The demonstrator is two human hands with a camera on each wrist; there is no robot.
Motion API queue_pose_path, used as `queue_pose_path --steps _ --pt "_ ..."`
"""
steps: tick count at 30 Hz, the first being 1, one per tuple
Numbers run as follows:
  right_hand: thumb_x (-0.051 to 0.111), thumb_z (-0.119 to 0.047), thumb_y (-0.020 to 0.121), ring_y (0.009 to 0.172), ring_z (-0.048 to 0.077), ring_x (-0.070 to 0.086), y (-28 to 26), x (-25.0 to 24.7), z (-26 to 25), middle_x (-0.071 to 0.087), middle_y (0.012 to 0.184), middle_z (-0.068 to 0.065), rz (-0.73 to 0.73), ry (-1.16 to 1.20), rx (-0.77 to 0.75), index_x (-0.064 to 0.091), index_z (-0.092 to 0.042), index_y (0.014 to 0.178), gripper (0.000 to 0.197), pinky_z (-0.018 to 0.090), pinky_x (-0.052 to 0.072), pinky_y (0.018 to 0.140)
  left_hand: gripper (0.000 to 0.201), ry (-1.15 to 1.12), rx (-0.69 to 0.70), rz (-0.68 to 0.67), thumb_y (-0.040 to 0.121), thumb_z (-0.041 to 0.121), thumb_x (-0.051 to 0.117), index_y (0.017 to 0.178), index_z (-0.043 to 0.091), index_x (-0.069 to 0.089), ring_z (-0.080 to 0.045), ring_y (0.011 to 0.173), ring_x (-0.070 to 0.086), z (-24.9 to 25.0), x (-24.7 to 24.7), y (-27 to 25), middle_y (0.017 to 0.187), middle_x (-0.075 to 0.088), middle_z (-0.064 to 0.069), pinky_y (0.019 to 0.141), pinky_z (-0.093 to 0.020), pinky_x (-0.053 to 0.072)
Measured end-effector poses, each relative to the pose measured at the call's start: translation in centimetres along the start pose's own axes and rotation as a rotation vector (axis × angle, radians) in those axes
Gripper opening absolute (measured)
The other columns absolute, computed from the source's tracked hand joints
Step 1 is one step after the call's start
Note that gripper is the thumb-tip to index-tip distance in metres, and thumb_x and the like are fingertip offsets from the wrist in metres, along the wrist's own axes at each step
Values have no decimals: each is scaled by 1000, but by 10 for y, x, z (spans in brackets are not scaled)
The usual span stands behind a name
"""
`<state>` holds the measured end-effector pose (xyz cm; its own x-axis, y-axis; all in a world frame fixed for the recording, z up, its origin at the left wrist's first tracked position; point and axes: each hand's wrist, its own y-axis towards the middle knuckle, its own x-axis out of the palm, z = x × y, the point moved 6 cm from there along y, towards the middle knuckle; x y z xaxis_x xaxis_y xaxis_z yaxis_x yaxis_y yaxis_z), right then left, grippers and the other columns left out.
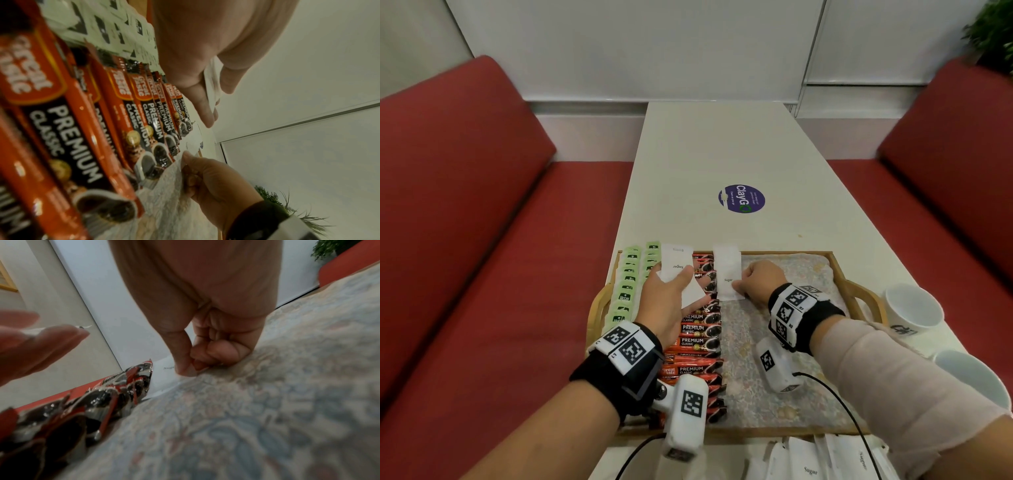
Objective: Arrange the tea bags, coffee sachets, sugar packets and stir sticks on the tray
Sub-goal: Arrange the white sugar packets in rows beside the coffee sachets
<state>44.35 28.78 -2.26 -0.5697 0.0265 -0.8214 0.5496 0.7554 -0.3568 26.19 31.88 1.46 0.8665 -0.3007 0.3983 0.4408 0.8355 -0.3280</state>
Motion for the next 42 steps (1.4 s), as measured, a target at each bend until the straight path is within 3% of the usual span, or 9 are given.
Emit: queue_pose_path --steps 6,10,13,16,21,25,31,36,42 --pt "64 -30 83 67 20 53 -4 -11 4 53 73 3 100 97 20 52 -11 81 22 25 39 55 26 -20 -57 -32 101 6 34 126 9 41 -25 90 68 -2 4 -4 114 61 -13 66 -38 58" --pt "59 -20 90 82 17 54 -23 -40 -21 58 94 3 243 358 -240 59 -12 107 19 26 39 72 22 175 -50 -52 99 8 43 121 12 45 -20 82 70 -5 7 -7 110 63 -10 65 -38 58" --pt "57 -19 93 75 -2 49 -46 -54 -53 58 98 -5 159 400 -495 64 -21 112 21 20 37 73 25 298 -24 -58 95 9 52 119 13 47 -19 76 70 -5 10 -10 107 65 -12 61 -36 58" --pt "61 -22 90 86 3 52 -56 -53 -70 61 100 -6 12 187 -581 67 -23 110 21 18 37 75 24 337 -6 -65 93 10 57 115 15 50 -17 72 70 -5 13 -13 104 67 -11 57 -34 58" --pt "59 -14 89 72 12 53 -59 -59 -65 60 77 -3 66 234 -492 61 -19 78 12 21 41 60 22 277 41 -43 89 9 63 109 15 54 -18 77 69 -1 15 -17 100 68 -9 62 -34 57" --pt "49 -10 96 42 12 48 -63 -54 -53 53 57 5 -18 537 -377 50 -14 77 19 22 41 44 21 213 87 -20 88 4 62 106 13 56 -18 78 65 6 17 -16 87 67 -6 69 -38 57" --pt "59 -10 91 54 13 52 -64 -50 -48 56 67 2 -82 498 -366 50 -15 72 21 23 43 50 22 194 200 117 84 5 68 94 22 56 -19 86 64 17 8 -11 97 64 -5 56 -27 58" --pt "64 -14 89 48 8 46 -63 -56 -45 51 60 -3 -3 492 -405 52 -16 69 23 18 39 46 26 299 228 78 80 3 71 92 22 58 -22 88 65 21 10 -8 95 64 -4 53 -25 56" --pt "56 -6 93 48 13 50 -43 -45 -18 50 57 5 67 584 -187 50 -11 69 25 23 47 48 27 250 183 101 90 10 61 113 19 50 -25 93 66 19 9 -5 106 64 -10 59 -32 58"
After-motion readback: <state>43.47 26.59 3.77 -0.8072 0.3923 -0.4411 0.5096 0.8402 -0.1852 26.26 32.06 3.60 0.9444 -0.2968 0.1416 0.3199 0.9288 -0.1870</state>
